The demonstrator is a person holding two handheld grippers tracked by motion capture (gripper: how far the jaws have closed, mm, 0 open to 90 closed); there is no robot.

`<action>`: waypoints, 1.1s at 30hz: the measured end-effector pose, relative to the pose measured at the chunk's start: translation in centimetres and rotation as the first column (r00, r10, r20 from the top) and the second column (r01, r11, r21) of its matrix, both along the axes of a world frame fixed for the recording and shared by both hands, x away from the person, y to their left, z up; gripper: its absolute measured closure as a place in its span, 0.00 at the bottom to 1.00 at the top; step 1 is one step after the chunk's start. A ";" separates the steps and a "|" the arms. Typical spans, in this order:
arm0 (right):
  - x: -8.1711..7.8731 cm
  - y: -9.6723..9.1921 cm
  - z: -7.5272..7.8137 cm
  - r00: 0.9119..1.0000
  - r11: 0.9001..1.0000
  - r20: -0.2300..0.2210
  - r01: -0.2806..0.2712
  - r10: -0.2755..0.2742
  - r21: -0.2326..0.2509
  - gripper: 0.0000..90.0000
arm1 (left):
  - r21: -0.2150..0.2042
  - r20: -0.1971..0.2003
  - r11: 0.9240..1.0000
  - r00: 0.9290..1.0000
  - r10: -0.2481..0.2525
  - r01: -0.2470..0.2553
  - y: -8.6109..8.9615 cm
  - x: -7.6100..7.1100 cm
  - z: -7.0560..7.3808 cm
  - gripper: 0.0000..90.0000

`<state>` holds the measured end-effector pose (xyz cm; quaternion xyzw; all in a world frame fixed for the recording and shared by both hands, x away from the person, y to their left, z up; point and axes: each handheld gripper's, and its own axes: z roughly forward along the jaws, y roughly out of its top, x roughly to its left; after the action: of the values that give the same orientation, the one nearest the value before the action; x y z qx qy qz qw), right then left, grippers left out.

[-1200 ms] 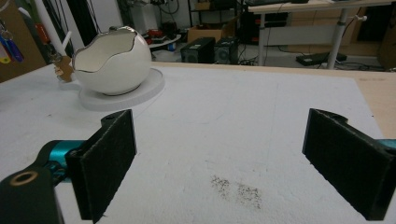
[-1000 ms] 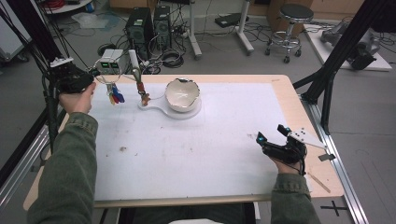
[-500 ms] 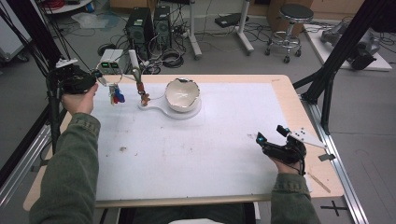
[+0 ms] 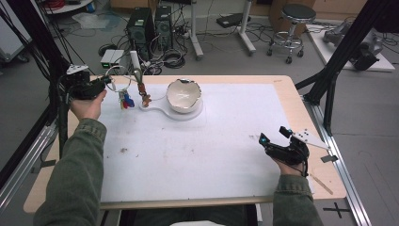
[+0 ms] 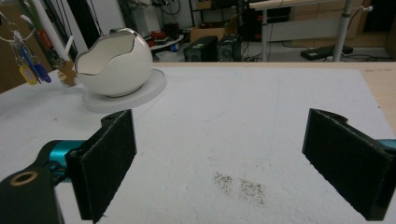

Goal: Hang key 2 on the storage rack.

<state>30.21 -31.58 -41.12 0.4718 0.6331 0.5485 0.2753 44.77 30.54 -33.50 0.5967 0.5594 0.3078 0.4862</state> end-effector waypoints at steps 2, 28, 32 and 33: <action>0.0 0.0 0.0 1.000 1.000 -0.005 0.001 -0.001 0.004 0.10 | 0.001 -0.001 1.000 1.000 -0.006 0.006 -0.1 0.0 -0.1 0.96; 0.1 0.1 0.0 1.000 1.000 -0.014 -0.007 0.007 0.017 0.10 | 0.042 -0.034 0.979 0.979 -0.199 0.201 -2.1 -0.1 -0.7 0.96; 0.2 0.1 0.0 1.000 1.000 -0.006 -0.008 0.008 0.013 0.10 | 0.043 -0.038 0.970 0.971 -0.236 0.238 -2.1 -0.2 -0.7 0.93; 0.2 0.1 0.0 1.000 1.000 -0.003 -0.008 0.008 0.012 0.10 | 0.044 -0.037 0.969 0.969 -0.243 0.245 -2.2 -0.3 -0.6 0.93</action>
<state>30.44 -31.51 -41.11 0.4719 0.6320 0.5526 0.2693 44.51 28.33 -34.15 0.6772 0.4819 0.2496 0.4969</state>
